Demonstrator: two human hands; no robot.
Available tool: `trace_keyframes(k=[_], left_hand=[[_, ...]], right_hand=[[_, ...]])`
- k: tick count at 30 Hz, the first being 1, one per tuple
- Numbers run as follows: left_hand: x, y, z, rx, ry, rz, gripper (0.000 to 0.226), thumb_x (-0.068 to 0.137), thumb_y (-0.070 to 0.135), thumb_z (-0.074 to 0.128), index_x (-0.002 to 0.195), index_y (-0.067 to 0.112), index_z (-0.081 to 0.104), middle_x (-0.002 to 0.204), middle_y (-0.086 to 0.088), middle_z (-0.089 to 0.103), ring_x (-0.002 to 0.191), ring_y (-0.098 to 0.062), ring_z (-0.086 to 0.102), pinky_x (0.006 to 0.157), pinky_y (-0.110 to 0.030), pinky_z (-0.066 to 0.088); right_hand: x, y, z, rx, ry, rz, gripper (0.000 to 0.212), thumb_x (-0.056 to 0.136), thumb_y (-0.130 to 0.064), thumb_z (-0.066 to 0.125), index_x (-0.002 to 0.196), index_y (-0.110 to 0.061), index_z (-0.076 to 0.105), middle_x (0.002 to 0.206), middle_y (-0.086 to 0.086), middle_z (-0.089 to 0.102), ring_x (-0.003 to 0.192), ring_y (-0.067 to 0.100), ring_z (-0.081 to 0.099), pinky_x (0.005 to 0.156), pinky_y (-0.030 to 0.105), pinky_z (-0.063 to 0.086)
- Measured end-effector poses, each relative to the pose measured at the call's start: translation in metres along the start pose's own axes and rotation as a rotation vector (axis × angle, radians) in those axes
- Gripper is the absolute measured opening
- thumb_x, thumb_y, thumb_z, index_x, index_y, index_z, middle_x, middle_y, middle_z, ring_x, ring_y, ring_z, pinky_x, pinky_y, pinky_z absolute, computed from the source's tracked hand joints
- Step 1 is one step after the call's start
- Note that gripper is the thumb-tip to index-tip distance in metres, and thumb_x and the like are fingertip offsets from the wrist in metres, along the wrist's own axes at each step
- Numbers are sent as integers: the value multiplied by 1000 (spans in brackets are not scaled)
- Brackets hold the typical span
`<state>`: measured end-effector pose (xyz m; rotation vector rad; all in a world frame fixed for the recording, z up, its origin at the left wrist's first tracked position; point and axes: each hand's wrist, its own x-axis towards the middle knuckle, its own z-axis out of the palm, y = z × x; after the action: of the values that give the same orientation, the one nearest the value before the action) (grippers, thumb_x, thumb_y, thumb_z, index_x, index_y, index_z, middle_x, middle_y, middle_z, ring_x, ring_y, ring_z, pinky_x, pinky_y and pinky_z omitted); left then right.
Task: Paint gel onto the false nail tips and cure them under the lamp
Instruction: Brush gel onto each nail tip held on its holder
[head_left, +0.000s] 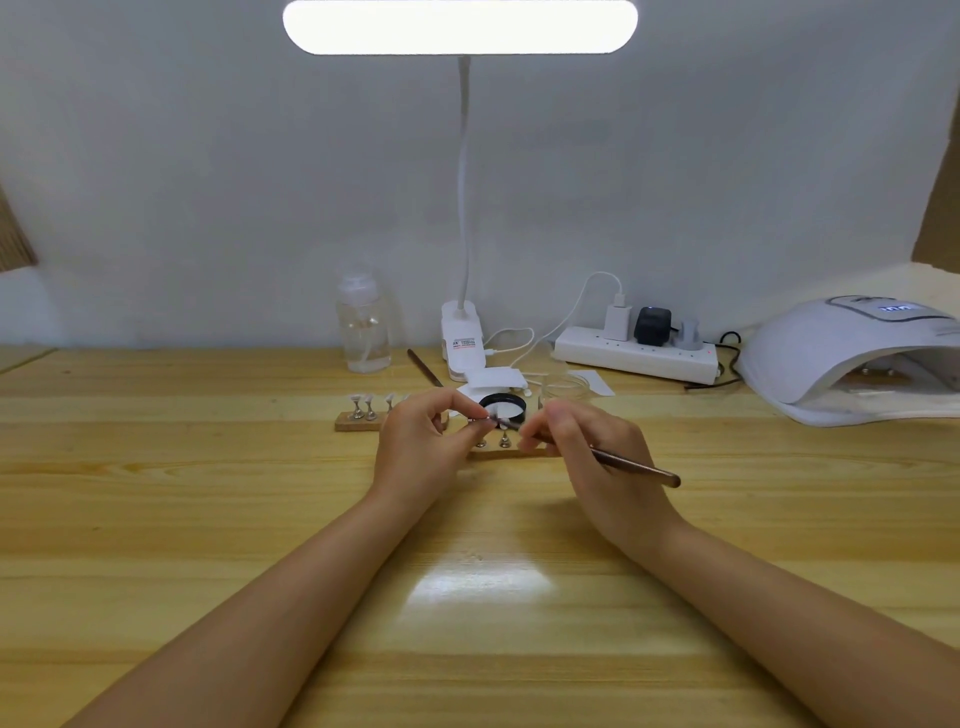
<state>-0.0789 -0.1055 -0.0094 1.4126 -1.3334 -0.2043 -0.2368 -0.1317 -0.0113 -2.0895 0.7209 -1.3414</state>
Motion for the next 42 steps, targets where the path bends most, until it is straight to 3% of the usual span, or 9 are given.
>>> trace_keyframes(k=[12, 16, 20, 23, 25, 29, 34, 38, 42], left_hand=[[-1, -1, 1, 4, 4, -1, 26, 70, 13, 76, 60, 32, 62, 72, -16, 65, 56, -10, 32, 58, -28, 33], [-2, -1, 0, -1, 0, -3, 24, 70, 12, 76, 61, 30, 63, 70, -11, 66, 57, -11, 33, 60, -30, 34], [-2, 0, -1, 3, 3, -1, 25, 70, 11, 76, 61, 30, 63, 70, -3, 66, 56, -9, 33, 60, -29, 34], [-2, 0, 0, 14, -2, -5, 19, 70, 11, 75, 63, 25, 65, 72, -8, 67, 57, -10, 34, 64, -32, 35], [-2, 0, 1, 16, -7, -9, 14, 71, 12, 75, 65, 22, 67, 73, -11, 67, 58, -11, 34, 66, -32, 35], [-2, 0, 0, 10, -4, -8, 12, 70, 13, 76, 65, 20, 68, 73, -10, 66, 57, -11, 33, 65, -31, 34], [-3, 3, 0, 4, -3, -8, 12, 70, 11, 76, 65, 19, 68, 75, -11, 67, 58, -12, 35, 73, -40, 38], [-3, 3, 0, 11, -11, -12, 14, 71, 12, 76, 65, 22, 67, 77, -10, 68, 59, -12, 36, 74, -44, 39], [-3, 5, -1, 2, -15, -13, 16, 70, 12, 76, 65, 23, 66, 77, -11, 68, 62, -16, 38, 72, -37, 37]], right_hand=[[-3, 1, 0, 32, 34, -18, 42, 87, -45, 32, 71, -24, 65, 67, -8, 66, 67, 2, 61, 64, 16, 45], [0, 0, 0, -81, 21, 6, 40, 88, -44, 35, 76, -22, 66, 74, -9, 67, 73, 2, 60, 68, 24, 48], [-3, 0, 0, 21, 31, 26, 39, 88, -44, 38, 66, -27, 65, 61, -4, 66, 64, 3, 62, 67, 24, 49], [-1, -2, -1, -26, 44, -7, 36, 86, -47, 32, 72, -33, 62, 69, -11, 66, 70, -1, 61, 65, 18, 47], [0, -2, -1, -64, 21, 9, 34, 90, -43, 38, 76, -28, 64, 75, -11, 67, 74, 1, 61, 69, 24, 50], [-3, -1, 0, 26, 31, 3, 40, 94, -29, 38, 70, -18, 68, 67, -5, 67, 69, 4, 63, 69, 26, 52], [0, -2, -2, -65, 46, -2, 34, 95, -34, 40, 77, -23, 65, 77, -10, 66, 77, 2, 61, 72, 26, 51], [-4, -4, 0, 80, 60, 79, 40, 92, -35, 39, 66, -22, 67, 60, -4, 66, 64, 6, 64, 69, 25, 52], [1, -5, -2, -66, 52, -4, 30, 93, -34, 39, 75, -32, 62, 75, -13, 65, 75, 1, 61, 69, 24, 51]])
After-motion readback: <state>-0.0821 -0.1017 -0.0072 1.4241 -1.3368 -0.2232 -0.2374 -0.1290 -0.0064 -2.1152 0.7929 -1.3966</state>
